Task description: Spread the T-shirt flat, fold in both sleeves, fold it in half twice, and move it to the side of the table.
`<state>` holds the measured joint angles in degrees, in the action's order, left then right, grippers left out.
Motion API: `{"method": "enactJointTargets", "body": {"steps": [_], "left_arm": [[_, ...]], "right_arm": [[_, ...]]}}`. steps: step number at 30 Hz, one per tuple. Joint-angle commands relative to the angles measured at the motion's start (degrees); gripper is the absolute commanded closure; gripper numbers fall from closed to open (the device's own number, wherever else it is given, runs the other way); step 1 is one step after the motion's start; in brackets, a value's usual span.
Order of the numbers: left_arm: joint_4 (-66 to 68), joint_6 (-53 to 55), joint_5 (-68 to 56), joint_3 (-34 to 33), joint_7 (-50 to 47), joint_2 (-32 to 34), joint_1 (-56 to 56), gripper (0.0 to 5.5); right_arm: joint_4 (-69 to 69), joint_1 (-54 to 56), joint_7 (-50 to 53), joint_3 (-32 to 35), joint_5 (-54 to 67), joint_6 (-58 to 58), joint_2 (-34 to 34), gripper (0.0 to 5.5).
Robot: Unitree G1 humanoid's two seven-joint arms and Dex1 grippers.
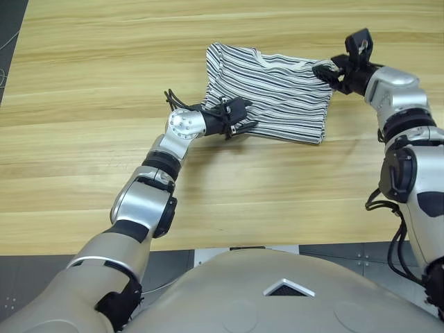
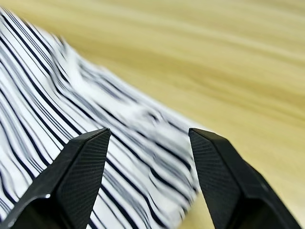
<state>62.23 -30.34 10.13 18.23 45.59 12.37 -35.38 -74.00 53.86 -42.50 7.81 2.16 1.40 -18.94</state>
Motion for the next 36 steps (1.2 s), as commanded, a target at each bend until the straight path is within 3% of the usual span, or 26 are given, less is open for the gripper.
{"method": "enactJointTargets", "body": {"steps": [1,6,10,16,22,26,36], "left_arm": [[-0.03,0.57,2.18,2.21,6.60,4.12,3.24,2.90],[-2.03,-1.25,5.37,5.20,12.53,12.07,5.65,2.90],[1.59,-3.36,14.27,11.86,9.58,22.44,4.83,2.90],[4.83,-3.25,30.95,23.83,-11.03,27.74,-4.83,2.90],[6.00,-7.75,28.47,21.01,-17.34,25.15,-10.11,2.90],[6.11,-10.15,26.83,19.39,-16.57,25.69,-10.28,2.90],[6.83,-10.67,27.37,17.95,-16.82,26.65,-11.35,2.90]], "right_arm": [[1.40,2.69,-3.29,3.52,4.16,-0.31,0.43,2.46],[1.43,2.82,-0.50,3.06,3.31,-2.69,0.88,2.46],[1.25,2.47,1.19,1.15,1.39,-4.72,1.22,2.46],[1.53,0.87,-0.24,-3.25,-1.99,-8.05,2.65,2.46],[3.13,-1.28,-2.11,-9.65,-7.00,-14.44,5.85,2.46],[6.65,-3.75,-7.01,-13.58,-7.74,-17.66,11.81,2.46],[5.28,-4.28,-5.93,-18.44,-10.40,-14.30,18.90,2.46]]}}
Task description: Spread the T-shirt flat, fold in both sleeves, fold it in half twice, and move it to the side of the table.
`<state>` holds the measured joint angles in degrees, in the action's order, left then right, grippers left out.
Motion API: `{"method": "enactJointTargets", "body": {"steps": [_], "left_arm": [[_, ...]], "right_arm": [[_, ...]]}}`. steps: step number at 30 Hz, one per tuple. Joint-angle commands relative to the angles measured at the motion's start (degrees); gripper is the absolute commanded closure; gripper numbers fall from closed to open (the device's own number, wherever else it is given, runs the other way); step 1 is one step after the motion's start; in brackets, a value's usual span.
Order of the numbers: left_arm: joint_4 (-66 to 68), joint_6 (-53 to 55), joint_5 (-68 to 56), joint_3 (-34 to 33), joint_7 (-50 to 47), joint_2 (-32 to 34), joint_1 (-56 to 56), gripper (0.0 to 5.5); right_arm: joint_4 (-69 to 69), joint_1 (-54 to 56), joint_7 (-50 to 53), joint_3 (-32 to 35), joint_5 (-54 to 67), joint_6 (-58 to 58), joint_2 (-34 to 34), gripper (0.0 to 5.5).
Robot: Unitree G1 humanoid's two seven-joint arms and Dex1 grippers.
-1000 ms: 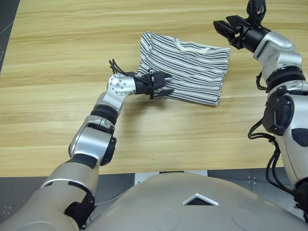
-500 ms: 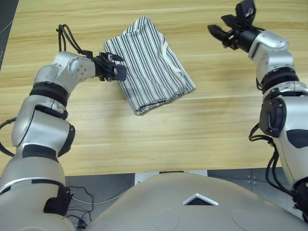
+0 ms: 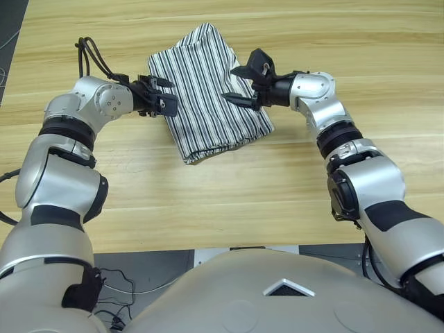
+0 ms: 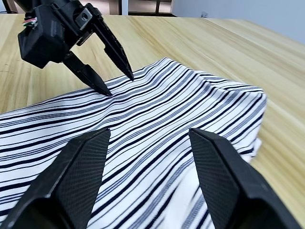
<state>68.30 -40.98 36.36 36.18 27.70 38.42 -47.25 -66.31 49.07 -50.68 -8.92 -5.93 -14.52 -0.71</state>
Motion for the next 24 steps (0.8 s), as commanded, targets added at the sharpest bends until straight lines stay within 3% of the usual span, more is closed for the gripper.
{"method": "enactJointTargets", "body": {"steps": [1,5,10,16,21,24], "left_arm": [[0.67,-0.14,1.00,-0.20,1.26,0.76,0.25,2.90],[0.20,-0.08,2.06,-0.28,1.09,2.72,-0.97,2.90],[-0.48,-1.10,-4.62,-6.64,4.74,4.74,-1.97,2.90],[-8.26,6.60,-33.65,-24.73,28.97,0.73,-0.89,2.90],[-10.94,10.33,-36.76,-28.03,31.64,0.80,1.21,2.90],[-12.11,10.66,-35.93,-28.04,31.28,0.44,2.62,2.90]], "right_arm": [[-3.39,0.45,3.47,-2.01,-2.89,1.97,0.54,2.46],[-7.07,-0.15,7.64,-2.85,-5.29,4.37,-1.72,2.46],[-8.67,-2.05,5.58,-3.64,-6.60,6.51,-3.94,2.46],[-6.88,-4.73,-3.71,-4.67,-6.06,6.74,-4.14,2.46],[0.51,-9.47,-16.72,-5.72,-3.07,8.76,-5.21,2.46],[14.86,-17.18,-24.71,-7.21,0.91,16.27,-6.80,2.46]]}}
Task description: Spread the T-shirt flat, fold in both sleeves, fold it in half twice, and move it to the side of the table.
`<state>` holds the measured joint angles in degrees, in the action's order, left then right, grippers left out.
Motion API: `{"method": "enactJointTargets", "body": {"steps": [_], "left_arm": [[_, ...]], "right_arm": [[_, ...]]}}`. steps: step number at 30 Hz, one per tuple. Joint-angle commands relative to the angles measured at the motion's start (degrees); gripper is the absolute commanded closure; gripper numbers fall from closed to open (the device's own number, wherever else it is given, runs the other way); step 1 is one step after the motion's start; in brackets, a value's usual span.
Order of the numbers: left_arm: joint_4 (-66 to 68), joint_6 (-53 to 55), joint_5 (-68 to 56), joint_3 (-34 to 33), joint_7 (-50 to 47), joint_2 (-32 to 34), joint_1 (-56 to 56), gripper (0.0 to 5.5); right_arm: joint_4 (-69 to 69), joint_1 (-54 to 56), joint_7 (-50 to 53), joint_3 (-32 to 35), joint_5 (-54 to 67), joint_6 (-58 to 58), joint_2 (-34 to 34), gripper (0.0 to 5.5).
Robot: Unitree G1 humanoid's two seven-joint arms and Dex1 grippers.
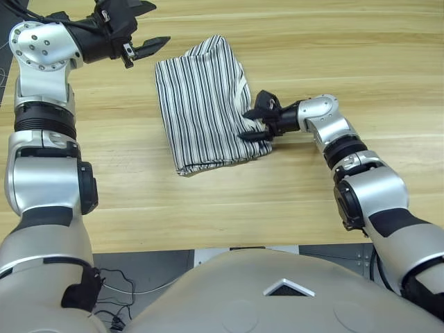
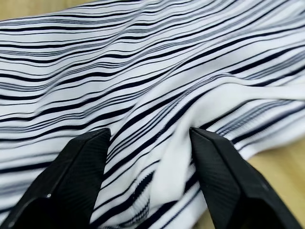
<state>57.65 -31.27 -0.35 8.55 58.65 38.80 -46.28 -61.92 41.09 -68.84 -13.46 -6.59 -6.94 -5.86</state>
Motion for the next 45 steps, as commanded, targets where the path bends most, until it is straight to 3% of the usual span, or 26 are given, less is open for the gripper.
{"method": "enactJointTargets", "body": {"steps": [1,9,13,17,19,24,29,33,37,45], "left_arm": [[-1.82,1.10,0.93,-0.32,0.23,-0.24,1.94,2.90],[-2.88,1.10,2.24,0.19,-0.77,-1.78,3.89,2.90],[-3.28,1.04,3.50,1.63,-0.54,-4.13,5.28,2.90],[-3.49,1.19,5.15,3.40,-1.15,-7.71,5.65,2.90],[-3.60,1.44,6.07,4.60,-1.46,-10.12,5.85,2.90],[-4.52,1.57,7.88,7.96,-1.12,-15.23,9.03,2.90],[-3.37,1.39,9.34,9.59,-2.17,-16.79,10.46,2.90],[-2.12,1.16,10.41,10.28,-2.71,-17.09,11.07,2.90],[-0.44,0.66,11.38,10.17,-3.25,-16.97,11.28,2.87],[0.38,0.07,11.49,10.14,-3.72,-17.98,11.54,2.87]], "right_arm": [[16.88,-12.18,-5.43,-3.05,2.36,12.55,-1.65,2.46],[46.56,-20.18,20.18,-1.04,0.11,29.01,0.91,2.46],[63.51,-21.74,18.85,1.84,7.88,35.74,-0.66,2.46],[72.88,-19.45,14.95,5.92,16.63,47.72,-6.90,2.46],[71.97,-18.88,12.02,6.42,16.41,42.37,-12.71,2.46],[59.05,-23.36,2.68,-1.72,5.91,4.64,-26.89,2.46],[47.10,-25.37,0.24,-9.91,-1.26,-21.88,-30.90,2.46],[40.58,-25.52,0.55,-13.54,-3.36,-30.82,-30.41,2.46],[36.76,-25.73,1.74,-16.12,-3.05,-37.54,-29.10,1.72],[31.03,-23.37,14.16,-18.32,-11.45,-41.99,-24.26,1.72]]}}
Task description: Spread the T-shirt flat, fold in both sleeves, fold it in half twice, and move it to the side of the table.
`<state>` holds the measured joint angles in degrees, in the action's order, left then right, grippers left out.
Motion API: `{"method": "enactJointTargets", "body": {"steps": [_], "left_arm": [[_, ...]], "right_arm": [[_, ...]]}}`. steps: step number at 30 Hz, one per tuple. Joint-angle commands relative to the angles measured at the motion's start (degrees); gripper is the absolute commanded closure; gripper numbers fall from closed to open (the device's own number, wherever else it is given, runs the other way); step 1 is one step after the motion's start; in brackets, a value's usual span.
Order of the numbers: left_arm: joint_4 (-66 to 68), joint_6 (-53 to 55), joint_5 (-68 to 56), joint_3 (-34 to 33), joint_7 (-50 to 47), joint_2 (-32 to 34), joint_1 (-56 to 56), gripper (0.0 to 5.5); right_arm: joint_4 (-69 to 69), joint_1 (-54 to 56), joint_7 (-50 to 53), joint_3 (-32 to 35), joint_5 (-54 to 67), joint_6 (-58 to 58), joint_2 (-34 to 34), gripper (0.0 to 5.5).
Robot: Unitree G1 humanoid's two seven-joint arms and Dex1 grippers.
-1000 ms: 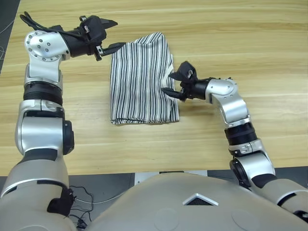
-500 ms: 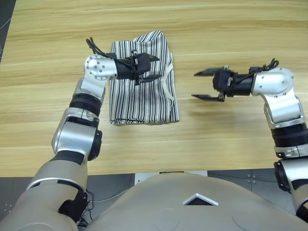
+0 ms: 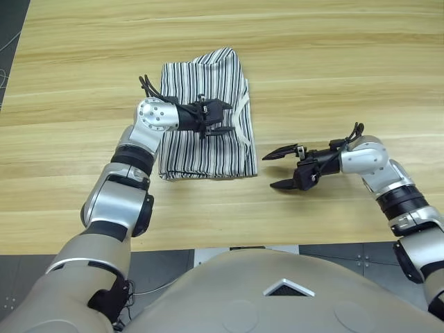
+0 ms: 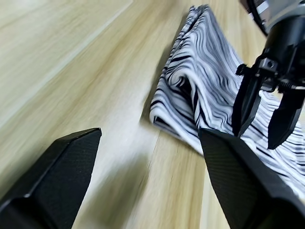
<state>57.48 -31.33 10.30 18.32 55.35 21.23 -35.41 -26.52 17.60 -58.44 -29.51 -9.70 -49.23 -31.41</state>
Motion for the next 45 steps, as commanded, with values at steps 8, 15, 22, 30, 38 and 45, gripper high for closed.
{"method": "enactJointTargets", "body": {"steps": [8,15,22,30,38,45], "left_arm": [[0.00,0.05,0.48,0.18,-0.28,-1.19,0.47,2.87],[-0.42,0.44,0.18,-0.04,-0.25,-1.90,0.28,2.87],[-0.13,0.46,0.16,-0.18,-0.52,-2.70,0.24,2.87],[-0.32,0.61,0.02,-0.26,-0.14,-2.95,0.34,2.87],[-0.69,0.73,-0.21,-0.38,0.04,-2.96,0.53,2.87],[-0.69,0.81,-0.30,-0.48,-0.02,-2.95,0.48,2.87]], "right_arm": [[-10.85,2.66,14.76,-7.16,-17.08,-0.82,6.41,1.72],[-12.01,3.11,17.46,-10.39,-18.13,0.30,8.36,1.72],[-15.43,5.23,24.14,-12.80,-22.18,3.94,12.42,1.72],[-22.49,8.61,28.42,-16.37,-25.00,3.22,15.02,1.72],[-26.54,10.48,29.65,-19.68,-25.69,2.92,16.81,2.03],[-28.11,10.55,28.32,-20.53,-23.39,1.70,18.23,3.61]]}}
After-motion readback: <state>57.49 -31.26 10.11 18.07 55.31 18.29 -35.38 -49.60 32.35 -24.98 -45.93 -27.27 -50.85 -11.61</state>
